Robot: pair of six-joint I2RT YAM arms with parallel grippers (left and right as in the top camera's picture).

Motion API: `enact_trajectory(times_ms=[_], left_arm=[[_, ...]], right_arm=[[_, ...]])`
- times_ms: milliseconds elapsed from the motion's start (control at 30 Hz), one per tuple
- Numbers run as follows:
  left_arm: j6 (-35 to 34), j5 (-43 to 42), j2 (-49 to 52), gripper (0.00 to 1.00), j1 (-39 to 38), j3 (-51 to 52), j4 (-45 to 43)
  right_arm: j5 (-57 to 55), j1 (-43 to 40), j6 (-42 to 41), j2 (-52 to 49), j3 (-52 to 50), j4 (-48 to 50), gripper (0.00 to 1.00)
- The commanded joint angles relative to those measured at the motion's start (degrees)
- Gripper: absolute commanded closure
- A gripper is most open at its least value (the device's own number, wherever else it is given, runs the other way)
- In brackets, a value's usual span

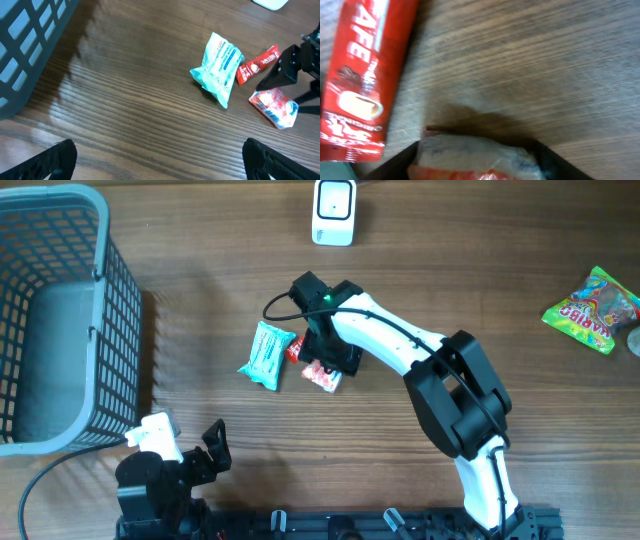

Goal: Scan the item barcode
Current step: 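Hold the red tissue box up to the scanner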

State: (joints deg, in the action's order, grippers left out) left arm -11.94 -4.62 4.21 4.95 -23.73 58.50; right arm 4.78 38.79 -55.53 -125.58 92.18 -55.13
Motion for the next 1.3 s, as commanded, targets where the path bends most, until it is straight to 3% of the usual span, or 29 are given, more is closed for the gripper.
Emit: enact_trajectory(times_ms=[0,167,267,433,600,800,867,1000,1100,1267], left_arm=[[-0.5,-0.9,-0.4,0.00,0.3,0.2,-0.2],[-0.5,-0.9,-0.4,0.00,0.3,0.2,-0.2],[-0.5,-0.9,-0.4,0.00,0.3,0.2,-0.2],[-0.5,-0.9,-0.4,0.00,0.3,0.2,-0.2],[-0.5,-0.9,-0.4,0.00,0.3,0.2,-0.2],[-0.5,-0.9,-0.4,0.00,0.3,0.2,-0.2],[-0.5,-0.9,-0.4,0.00,0.3,0.2,-0.2],[-0.5,-0.9,-0.4,0.00,0.3,0.2,-0.2],[-0.5,-0.9,-0.4,0.00,0.3,0.2,-0.2],[-0.5,-0.9,-0.4,0.00,0.3,0.2,-0.2]], right_arm=[[-4.0,-0.2,2.2,-1.4,-0.4,3.0,0.40],[-7.1,-0.3,6.1,-1.3,0.6,2.7,0.49],[-5.8,-0.8,9.5,-0.8,5.2,-5.5,0.50],[11.3,-3.7,23.3,1.2,12.0,-17.7,0.50],[28.5,-8.3,31.5,1.3,13.0,-24.6,0.51],[31.3,-10.7,34.7,1.3,13.0,-29.1,0.51],[29.8,-10.7,34.9,1.3,13.0,-27.1,0.53],[29.6,-11.5,34.7,1.3,14.9,-16.3,0.65],[28.6,-13.4,34.6,1.3,20.9,-8.9,0.65],[8.8,-14.9,34.5,1.3,26.3,10.2,0.63]])
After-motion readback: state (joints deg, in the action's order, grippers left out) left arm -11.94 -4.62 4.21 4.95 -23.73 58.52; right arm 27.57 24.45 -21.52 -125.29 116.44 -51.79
